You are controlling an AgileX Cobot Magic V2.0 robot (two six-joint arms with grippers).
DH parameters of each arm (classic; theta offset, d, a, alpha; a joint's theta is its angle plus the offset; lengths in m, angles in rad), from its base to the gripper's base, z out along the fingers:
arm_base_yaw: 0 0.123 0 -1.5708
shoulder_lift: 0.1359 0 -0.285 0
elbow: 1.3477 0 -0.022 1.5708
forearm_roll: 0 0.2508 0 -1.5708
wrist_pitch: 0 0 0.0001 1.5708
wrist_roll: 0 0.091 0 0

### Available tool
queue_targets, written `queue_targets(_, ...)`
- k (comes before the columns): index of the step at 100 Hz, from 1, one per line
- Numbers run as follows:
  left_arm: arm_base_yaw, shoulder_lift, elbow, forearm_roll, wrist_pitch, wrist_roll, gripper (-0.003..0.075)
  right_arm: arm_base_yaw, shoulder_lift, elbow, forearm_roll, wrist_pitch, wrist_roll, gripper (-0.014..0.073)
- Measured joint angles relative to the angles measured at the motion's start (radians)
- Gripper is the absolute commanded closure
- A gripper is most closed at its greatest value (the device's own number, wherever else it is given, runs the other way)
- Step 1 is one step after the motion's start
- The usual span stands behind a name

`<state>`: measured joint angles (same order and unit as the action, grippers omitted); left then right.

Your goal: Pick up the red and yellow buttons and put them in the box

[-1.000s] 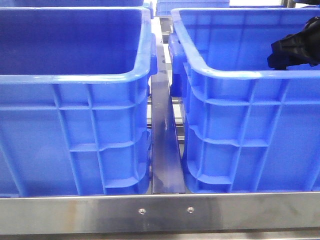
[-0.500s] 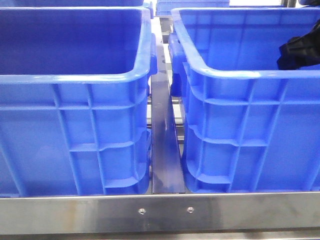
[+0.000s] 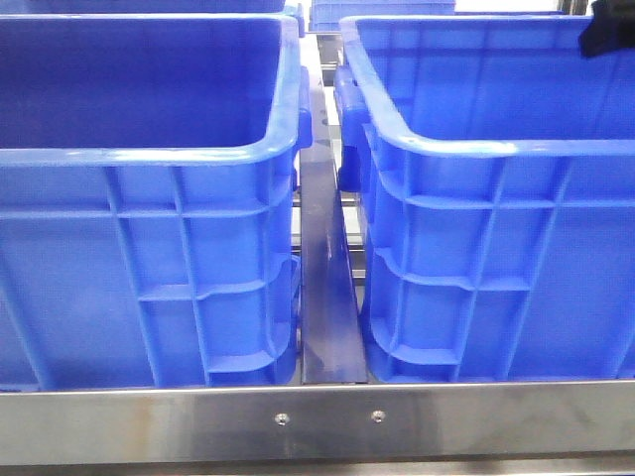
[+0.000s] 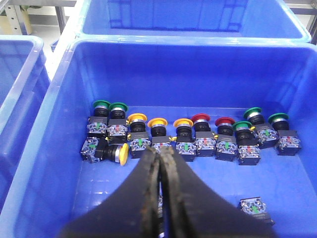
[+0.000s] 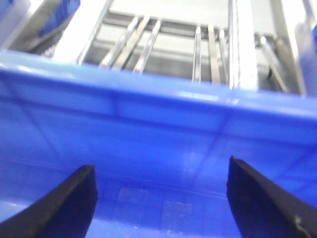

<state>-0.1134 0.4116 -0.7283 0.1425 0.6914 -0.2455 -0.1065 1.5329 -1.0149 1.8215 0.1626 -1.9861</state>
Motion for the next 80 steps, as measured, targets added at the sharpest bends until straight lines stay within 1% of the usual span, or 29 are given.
queue_targets(18,0.0,0.0,0.0,0.0,0.0,0.0,0.0739,0.0,-0.13,0.061,0.0,0.0,0.05,0.0032)
queue_targets(35,0.0,0.0,0.0,0.0,0.0,0.0,0.0739,0.0,-0.272,0.164,0.0,-0.002,0.103,0.0032)
queue_targets(65,0.0,0.0,0.0,0.0,0.0,0.0,0.0739,0.0,-0.575,0.374,0.0,-0.038,0.117,0.0033)
queue_targets(74,0.0,0.0,0.0,0.0,0.0,0.0,0.0739,0.0,-0.668,0.421,0.0,-0.047,0.127,0.0055)
queue_targets(80,0.0,0.0,0.0,0.0,0.0,0.0,0.0739,0.0,-0.728,0.449,0.0,-0.049,0.134,0.0109)
